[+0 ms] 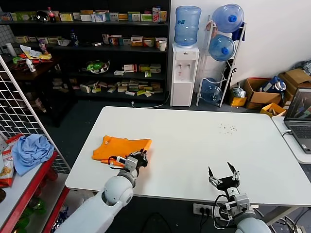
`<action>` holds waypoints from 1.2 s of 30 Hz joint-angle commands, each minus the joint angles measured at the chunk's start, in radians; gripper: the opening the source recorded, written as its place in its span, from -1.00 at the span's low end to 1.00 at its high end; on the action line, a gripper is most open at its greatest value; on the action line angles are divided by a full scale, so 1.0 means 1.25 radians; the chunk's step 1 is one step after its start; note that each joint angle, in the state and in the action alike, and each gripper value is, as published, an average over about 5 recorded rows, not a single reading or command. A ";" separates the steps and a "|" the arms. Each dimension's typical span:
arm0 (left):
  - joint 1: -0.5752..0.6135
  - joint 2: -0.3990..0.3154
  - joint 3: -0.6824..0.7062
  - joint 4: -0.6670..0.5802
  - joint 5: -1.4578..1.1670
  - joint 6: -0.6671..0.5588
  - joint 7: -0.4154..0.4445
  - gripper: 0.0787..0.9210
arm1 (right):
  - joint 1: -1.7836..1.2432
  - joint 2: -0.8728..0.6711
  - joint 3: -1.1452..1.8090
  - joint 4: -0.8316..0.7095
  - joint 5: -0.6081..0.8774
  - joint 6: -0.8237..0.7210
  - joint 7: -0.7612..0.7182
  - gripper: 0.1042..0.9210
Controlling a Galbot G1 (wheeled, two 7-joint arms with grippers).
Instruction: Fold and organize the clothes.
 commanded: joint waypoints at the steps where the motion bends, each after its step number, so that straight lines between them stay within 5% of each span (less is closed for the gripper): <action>1: -0.001 -0.360 0.010 0.150 0.040 -0.065 -0.044 -0.87 | -0.030 -0.008 0.041 0.006 0.005 0.006 -0.003 0.76; 9: -0.002 -0.410 -0.054 0.247 0.014 -0.254 -0.042 -0.86 | -0.031 -0.007 0.046 0.002 0.016 -0.003 -0.001 0.76; 14: 0.021 -0.400 -0.041 0.189 -0.030 -0.366 0.035 -0.65 | -0.021 -0.008 0.045 -0.001 0.022 -0.005 -0.009 0.76; 20: 0.104 -0.260 -0.044 0.063 0.034 -0.442 0.109 -0.24 | -0.003 0.000 0.063 0.015 0.028 -0.006 -0.058 0.76; 28: 0.302 -0.012 -0.234 -0.033 0.163 -0.508 0.160 0.31 | 0.005 0.069 0.088 0.021 0.023 -0.026 -0.125 0.76; 36: 0.361 0.022 -0.339 -0.048 0.266 -0.510 0.175 0.74 | 0.028 0.127 0.092 0.001 0.004 -0.018 -0.146 0.76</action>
